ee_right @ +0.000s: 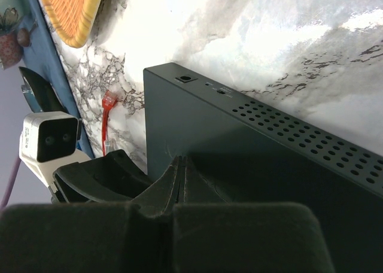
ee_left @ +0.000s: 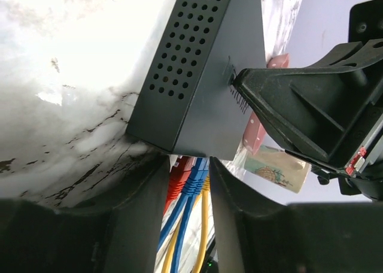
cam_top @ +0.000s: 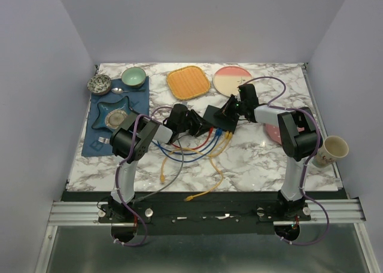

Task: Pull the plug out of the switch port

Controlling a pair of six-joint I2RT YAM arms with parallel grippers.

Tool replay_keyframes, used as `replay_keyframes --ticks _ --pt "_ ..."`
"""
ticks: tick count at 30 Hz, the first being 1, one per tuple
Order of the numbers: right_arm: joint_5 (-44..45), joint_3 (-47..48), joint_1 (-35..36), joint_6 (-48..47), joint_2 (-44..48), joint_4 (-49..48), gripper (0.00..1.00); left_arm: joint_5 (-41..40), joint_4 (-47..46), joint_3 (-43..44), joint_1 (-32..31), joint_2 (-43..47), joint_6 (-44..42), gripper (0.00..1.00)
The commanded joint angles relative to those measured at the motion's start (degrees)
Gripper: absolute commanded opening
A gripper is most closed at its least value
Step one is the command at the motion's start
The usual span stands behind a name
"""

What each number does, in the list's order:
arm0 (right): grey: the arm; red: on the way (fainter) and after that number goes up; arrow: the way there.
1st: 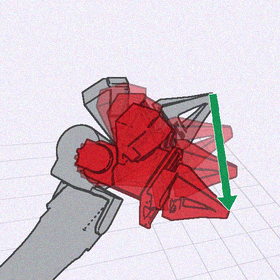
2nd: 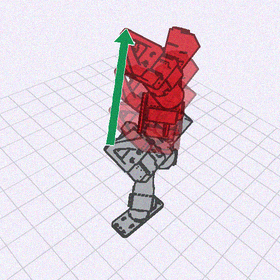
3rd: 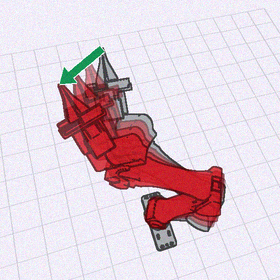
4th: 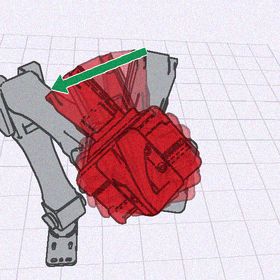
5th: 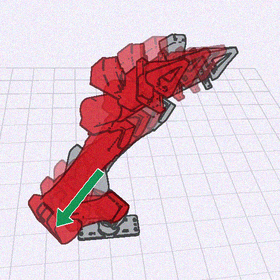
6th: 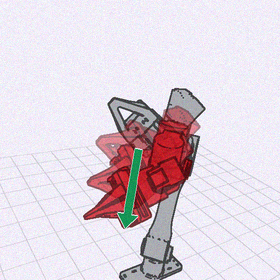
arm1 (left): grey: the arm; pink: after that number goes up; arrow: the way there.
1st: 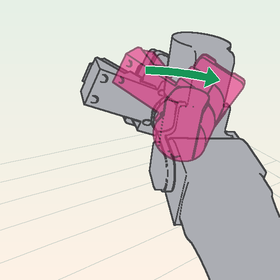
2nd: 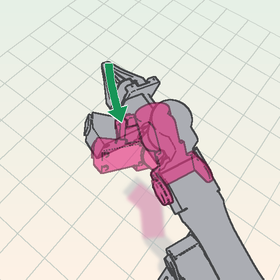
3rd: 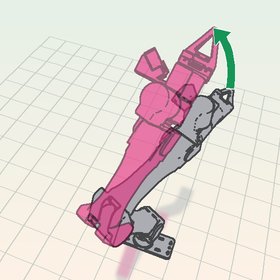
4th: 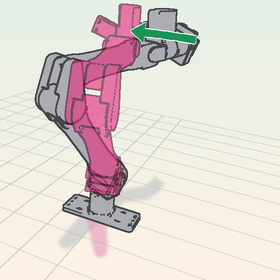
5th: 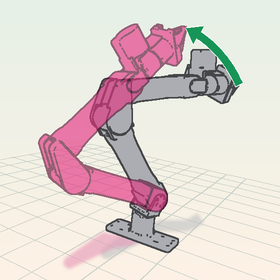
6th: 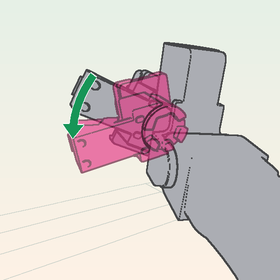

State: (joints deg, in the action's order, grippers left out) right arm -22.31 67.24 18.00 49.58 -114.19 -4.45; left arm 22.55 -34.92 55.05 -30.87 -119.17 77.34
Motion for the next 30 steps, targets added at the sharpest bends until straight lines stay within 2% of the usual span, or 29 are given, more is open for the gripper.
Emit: replay_keyframes --ticks 1,7,15,20,30 --pt "0.77 -0.80 0.37 -0.54 -2.09 3.39 0.01 -0.48 13.02 -1.26 -1.12 -3.08 -4.21 0.43" --pt "0.68 -0.71 0.37 -0.54 -2.17 3.39 0.01 -2.42 16.37 0.50 -1.12 -3.08 -4.48 0.41" --pt "0.42 -0.62 0.37 -0.36 -2.53 3.30 0.01 -2.33 17.08 2.35 -1.21 -4.13 -4.48 0.33" --pt "0.60 -0.53 0.37 -0.36 -2.70 3.31 0.01 -0.93 16.37 0.42 -1.21 -3.79 -5.71 0.45" --pt "0.60 -0.45 0.37 -0.45 -2.88 3.31 0.01 -0.57 16.02 -0.38 -1.12 -3.26 -6.59 0.46"
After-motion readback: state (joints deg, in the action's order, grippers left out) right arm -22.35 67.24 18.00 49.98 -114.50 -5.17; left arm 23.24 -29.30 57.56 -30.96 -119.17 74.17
